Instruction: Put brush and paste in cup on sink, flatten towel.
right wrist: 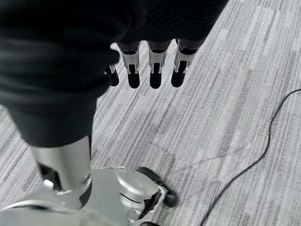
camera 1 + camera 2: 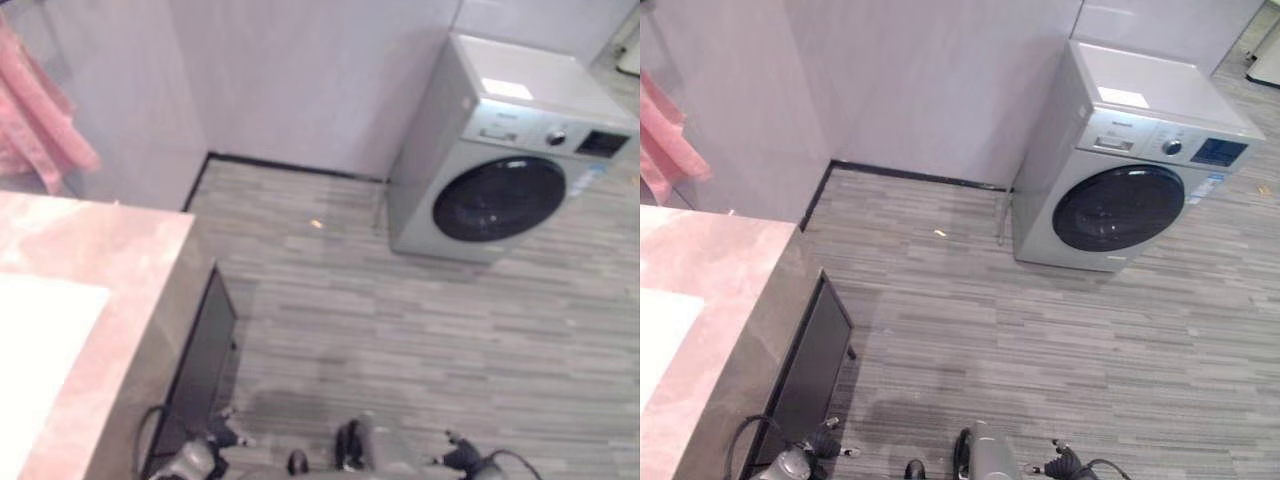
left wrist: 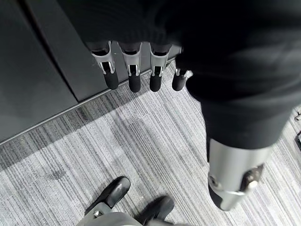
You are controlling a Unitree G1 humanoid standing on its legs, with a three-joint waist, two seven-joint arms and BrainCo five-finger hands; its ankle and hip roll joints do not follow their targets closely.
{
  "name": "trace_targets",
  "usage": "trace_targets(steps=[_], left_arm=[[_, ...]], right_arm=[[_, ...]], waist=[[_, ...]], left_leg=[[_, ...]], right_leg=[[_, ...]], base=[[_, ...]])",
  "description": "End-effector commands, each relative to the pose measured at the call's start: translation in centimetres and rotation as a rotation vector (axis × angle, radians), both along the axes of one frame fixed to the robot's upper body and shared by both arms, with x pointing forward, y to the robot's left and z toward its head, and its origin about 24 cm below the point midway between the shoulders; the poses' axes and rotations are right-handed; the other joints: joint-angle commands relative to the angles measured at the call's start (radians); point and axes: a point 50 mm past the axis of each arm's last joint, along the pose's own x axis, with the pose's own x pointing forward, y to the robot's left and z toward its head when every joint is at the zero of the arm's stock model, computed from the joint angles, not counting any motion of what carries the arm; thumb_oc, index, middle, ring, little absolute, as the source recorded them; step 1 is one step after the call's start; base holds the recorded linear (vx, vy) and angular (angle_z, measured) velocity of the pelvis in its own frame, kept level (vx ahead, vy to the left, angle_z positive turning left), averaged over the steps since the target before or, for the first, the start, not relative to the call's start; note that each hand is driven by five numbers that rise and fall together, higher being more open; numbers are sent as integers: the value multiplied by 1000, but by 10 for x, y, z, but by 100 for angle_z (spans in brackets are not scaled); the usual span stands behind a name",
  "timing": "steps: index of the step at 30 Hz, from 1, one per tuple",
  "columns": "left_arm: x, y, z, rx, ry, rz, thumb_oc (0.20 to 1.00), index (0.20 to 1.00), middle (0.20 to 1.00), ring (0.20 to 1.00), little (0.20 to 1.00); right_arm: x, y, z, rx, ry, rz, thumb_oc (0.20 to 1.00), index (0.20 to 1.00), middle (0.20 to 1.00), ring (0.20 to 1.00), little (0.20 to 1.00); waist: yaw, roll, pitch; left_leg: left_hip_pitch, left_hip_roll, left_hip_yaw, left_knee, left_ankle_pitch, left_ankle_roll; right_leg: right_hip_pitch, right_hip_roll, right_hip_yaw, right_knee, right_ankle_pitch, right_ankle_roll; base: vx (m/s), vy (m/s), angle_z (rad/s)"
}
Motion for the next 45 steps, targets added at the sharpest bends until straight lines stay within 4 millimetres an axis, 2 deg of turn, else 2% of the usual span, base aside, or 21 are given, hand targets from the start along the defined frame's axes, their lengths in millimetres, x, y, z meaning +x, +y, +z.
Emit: trace_targets(steps=[1,2,3,7,10,15,17,18,19,22,24,25,26,29,32,35,36,38,39,41,45], left_arm=[[9,-3,2,-16,-27,11,1000,1000,1000,1000,1000],[9,-5,1,-23,-22,13,1000,1000,1000,1000,1000],[8,-6,1,-28,-21,16,1000,1000,1000,1000,1000],[5,-9,-1,-37,-11,12,1000,1000,1000,1000,1000],[4,-5,0,-33,-11,25,1000,1000,1000,1000,1000],[4,1,1,-18,-9,38,1000,1000,1000,1000,1000],[7,0,2,-18,-20,31,1000,1000,1000,1000,1000],[7,0,2,-18,-20,31,1000,1000,1000,1000,1000],[15,-4,4,-24,-43,5,1000,1000,1000,1000,1000],[22,-3,8,-23,-72,11,1000,1000,1000,1000,1000],[27,-5,10,-31,-91,14,1000,1000,1000,1000,1000],[32,-5,12,-25,-115,10,1000,1000,1000,1000,1000],[32,-5,12,-25,-115,10,1000,1000,1000,1000,1000],[31,-1,12,-11,-111,7,1000,1000,1000,1000,1000],[24,-1,9,-7,-81,7,1000,1000,1000,1000,1000],[10,-5,2,-11,-31,-7,1000,1000,1000,1000,1000],[5,-5,0,-13,-10,-7,1000,1000,1000,1000,1000],[2,-5,-1,-14,-3,-3,1000,1000,1000,1000,1000],[3,-6,-1,-16,-4,-12,1000,1000,1000,1000,1000],[5,-7,0,-17,-11,-17,1000,1000,1000,1000,1000],[15,-11,3,-20,-46,-47,1000,1000,1000,1000,1000]], right_arm=[[-3,-17,3,-39,1,-61,1000,1000,1000,1000,1000],[-9,-16,1,-39,27,-64,1000,1000,1000,1000,1000],[-12,-16,0,-39,36,-65,1000,1000,1000,1000,1000],[-28,-18,-3,-43,83,-71,1000,1000,1000,1000,1000],[-29,-27,0,-55,68,-86,1000,1000,1000,1000,1000],[-21,-34,5,-68,34,-74,1000,1000,1000,1000,1000],[-20,-41,8,-80,21,-94,1000,1000,1000,1000,1000],[-20,-41,8,-80,21,-94,1000,1000,1000,1000,1000],[-22,-43,9,-91,28,-90,1000,1000,1000,1000,1000],[-23,-45,9,-102,33,-82,1000,1000,1000,1000,1000],[-25,-46,9,-112,47,-76,1000,1000,1000,1000,1000],[-26,-49,10,-132,48,-71,1000,1000,1000,1000,1000],[-26,-49,10,-132,48,-71,1000,1000,1000,1000,1000],[-24,-54,13,-151,30,-75,1000,1000,1000,1000,1000],[-22,-58,14,-162,42,-82,1000,1000,1000,1000,1000],[-25,-59,13,-162,50,-116,1000,1000,1000,1000,1000],[-24,-56,12,-148,42,-134,1000,1000,1000,1000,1000],[-25,-54,11,-141,46,-136,1000,1000,1000,1000,1000],[-27,-47,8,-123,56,-108,1000,1000,1000,1000,1000],[-26,-44,7,-118,57,-95,1000,1000,1000,1000,1000],[-17,-34,6,-99,40,-49,1000,1000,1000,1000,1000]], waist=[[7,23,-29],[2,22,-37],[-4,22,-38],[-26,28,-63],[-36,36,-82],[-38,34,-91],[-38,27,-73],[-39,29,-74],[-31,22,-48],[-23,4,-25],[-21,-15,-12],[-20,-27,-6],[-20,-30,-6],[-34,-14,-7],[-30,-3,-22],[-23,5,-48],[-28,-1,-67],[-25,-4,-73],[-15,-14,-90],[-10,-16,-92],[2,-14,-109]], left_leg=[[-60,39,-11,98,-96,-14],[-27,42,-21,99,-104,-30],[-17,46,-30,115,-111,-35],[29,75,-48,165,-125,-68],[43,108,-67,212,-79,-107],[35,131,-71,278,-31,-138],[-71,158,-60,503,79,-169],[-76,159,-61,509,77,-170],[-168,177,-68,672,143,-175],[-250,188,-61,746,130,-155],[-316,188,-29,678,65,-133],[-372,176,6,490,12,-125],[-366,173,8,481,15,-124],[-330,198,92,40,137,-166],[-299,199,99,5,172,-159],[-306,167,59,91,143,-141],[-309,147,62,132,106,-123],[-305,141,69,143,91,-117],[-304,122,76,167,63,-103],[-308,114,75,180,50,-97],[-296,77,75,188,7,-65]], right_leg=[[141,50,130,-319,146,79],[132,62,159,-419,209,95],[131,66,177,-412,214,93],[178,96,178,-376,181,59],[199,122,156,-330,130,25],[221,150,152,-317,87,-1],[264,172,156,-318,51,-40],[263,173,154,-318,51,-41],[297,185,155,-325,40,-70],[319,180,141,-329,31,-80],[339,155,123,-345,30,-73],[350,126,99,-368,33,-55],[352,122,100,-369,33,-53],[384,109,56,-362,-1,-37],[395,110,52,-334,-25,-28],[431,80,70,-284,-54,-18],[451,57,75,-276,-52,-5],[458,47,77,-279,-47,3],[469,23,80,-285,-15,26],[471,15,81,-287,-6,32],[471,-21,89,-284,71,66]], base=[[491,-127,-9],[481,-143,22],[568,-174,47],[431,-184,84],[360,-196,23],[330,-197,-1],[223,-190,-19],[156,-184,-4],[96,-121,15],[121,-136,9],[116,-69,13],[98,-8,47],[111,33,61],[251,112,40],[293,141,12],[417,278,-39],[477,352,-36],[318,248,-16],[205,168,-12],[245,237,5],[228,257,10]])
